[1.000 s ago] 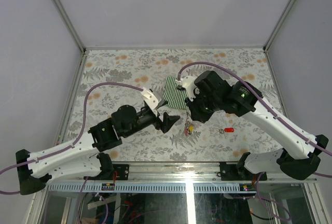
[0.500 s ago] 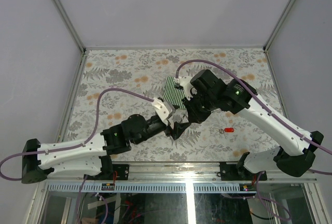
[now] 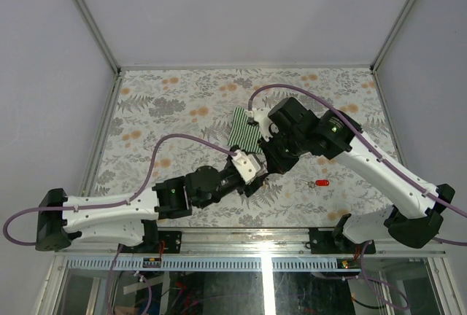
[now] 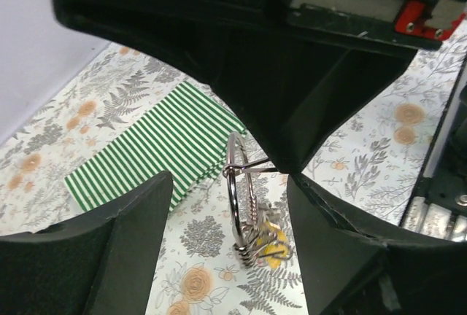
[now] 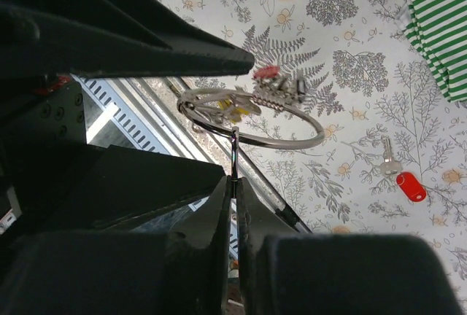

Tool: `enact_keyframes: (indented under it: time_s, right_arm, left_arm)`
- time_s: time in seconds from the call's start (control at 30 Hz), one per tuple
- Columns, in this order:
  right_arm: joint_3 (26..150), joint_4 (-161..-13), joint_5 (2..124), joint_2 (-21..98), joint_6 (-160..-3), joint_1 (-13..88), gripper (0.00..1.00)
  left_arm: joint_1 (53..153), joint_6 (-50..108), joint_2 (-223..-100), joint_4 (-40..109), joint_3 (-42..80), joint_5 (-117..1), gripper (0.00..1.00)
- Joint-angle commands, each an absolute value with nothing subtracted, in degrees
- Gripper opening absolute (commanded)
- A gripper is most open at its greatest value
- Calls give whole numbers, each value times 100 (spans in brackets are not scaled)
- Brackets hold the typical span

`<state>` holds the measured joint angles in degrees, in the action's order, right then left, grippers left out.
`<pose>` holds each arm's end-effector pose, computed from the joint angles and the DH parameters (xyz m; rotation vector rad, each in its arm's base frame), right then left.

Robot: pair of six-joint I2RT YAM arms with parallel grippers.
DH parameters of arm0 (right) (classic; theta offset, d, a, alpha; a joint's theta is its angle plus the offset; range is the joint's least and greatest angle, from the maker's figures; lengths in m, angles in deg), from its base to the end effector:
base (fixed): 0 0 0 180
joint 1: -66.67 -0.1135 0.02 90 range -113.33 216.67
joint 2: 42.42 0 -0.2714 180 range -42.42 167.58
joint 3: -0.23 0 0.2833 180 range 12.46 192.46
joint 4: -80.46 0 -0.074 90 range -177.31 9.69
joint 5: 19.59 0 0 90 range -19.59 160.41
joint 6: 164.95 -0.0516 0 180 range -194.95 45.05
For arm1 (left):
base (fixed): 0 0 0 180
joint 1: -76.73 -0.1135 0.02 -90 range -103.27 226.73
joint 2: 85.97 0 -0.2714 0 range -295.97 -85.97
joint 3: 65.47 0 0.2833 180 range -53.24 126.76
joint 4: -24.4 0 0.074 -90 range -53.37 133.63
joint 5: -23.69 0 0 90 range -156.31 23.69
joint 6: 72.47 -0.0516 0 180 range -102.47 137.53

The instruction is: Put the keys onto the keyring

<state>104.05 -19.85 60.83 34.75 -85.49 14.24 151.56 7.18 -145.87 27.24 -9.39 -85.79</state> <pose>0.1688 0.2335 0.4054 -0.9986 2.4049 0.6403 0.0921 -0.2738 0.3152 0.9546 1.4204 -0.5576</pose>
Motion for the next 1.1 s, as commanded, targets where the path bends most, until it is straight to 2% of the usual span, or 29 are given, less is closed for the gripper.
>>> enact_keyframes:
  time_s: [0.0, 0.3, 0.8, 1.07]
  right_arm:
    - [10676, -1998, 5892, 3519, -8606, 1434, 0]
    - [10743, -1901, 5826, 3553, -8567, 1437, 0]
    - [10801, -1764, 5526, 3594, -8457, 1432, 0]
    - [10764, -1718, 5442, 3589, -8401, 1430, 0]
  left_arm:
    - [15272, 126, -14821, 2447, -723, -9122, 63]
    - [15528, -928, -15009, 1652, -1024, -9709, 59]
    - [15606, -1801, -14944, 297, -1695, -9339, 59]
    - [15657, -2112, -15025, 177, -1738, -9200, 52]
